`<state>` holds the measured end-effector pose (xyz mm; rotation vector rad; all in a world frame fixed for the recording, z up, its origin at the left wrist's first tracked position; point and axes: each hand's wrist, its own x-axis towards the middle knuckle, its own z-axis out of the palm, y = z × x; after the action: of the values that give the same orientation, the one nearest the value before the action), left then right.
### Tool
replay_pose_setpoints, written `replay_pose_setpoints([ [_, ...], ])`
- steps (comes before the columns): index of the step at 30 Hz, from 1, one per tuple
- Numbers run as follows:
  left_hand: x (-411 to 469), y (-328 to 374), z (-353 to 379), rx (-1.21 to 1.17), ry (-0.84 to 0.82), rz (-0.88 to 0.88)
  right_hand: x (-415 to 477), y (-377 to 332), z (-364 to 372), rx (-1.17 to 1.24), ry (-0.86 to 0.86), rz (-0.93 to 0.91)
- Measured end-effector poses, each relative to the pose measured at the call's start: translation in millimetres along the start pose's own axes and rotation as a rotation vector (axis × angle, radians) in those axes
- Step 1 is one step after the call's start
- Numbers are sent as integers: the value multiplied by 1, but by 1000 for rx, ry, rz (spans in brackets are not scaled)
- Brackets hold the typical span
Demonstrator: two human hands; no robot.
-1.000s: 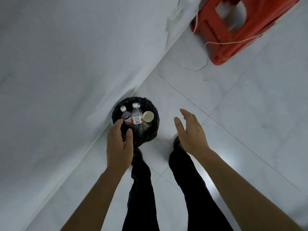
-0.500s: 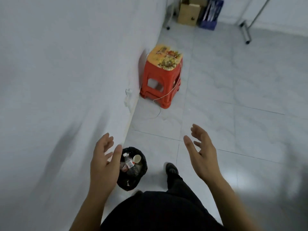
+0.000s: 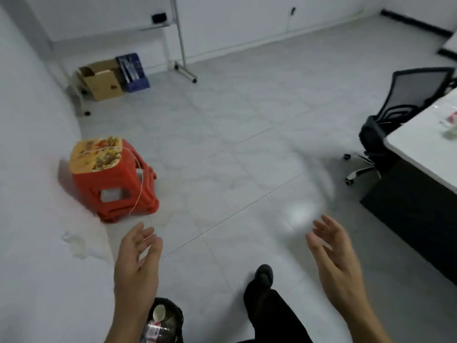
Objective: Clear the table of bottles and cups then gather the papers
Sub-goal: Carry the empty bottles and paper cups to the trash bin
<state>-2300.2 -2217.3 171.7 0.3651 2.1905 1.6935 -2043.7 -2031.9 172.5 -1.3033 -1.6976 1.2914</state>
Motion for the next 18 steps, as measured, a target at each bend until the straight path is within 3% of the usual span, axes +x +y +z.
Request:
replay_pose_setpoints([
  [6, 49, 36, 159, 35, -291, 67, 68, 42, -64, 70, 242, 99],
  [11, 94, 80, 283, 66, -440, 129, 176, 44, -104, 127, 301, 117],
  [18, 162, 142, 393, 7, -402, 155, 331, 7, -139, 114, 234, 42],
])
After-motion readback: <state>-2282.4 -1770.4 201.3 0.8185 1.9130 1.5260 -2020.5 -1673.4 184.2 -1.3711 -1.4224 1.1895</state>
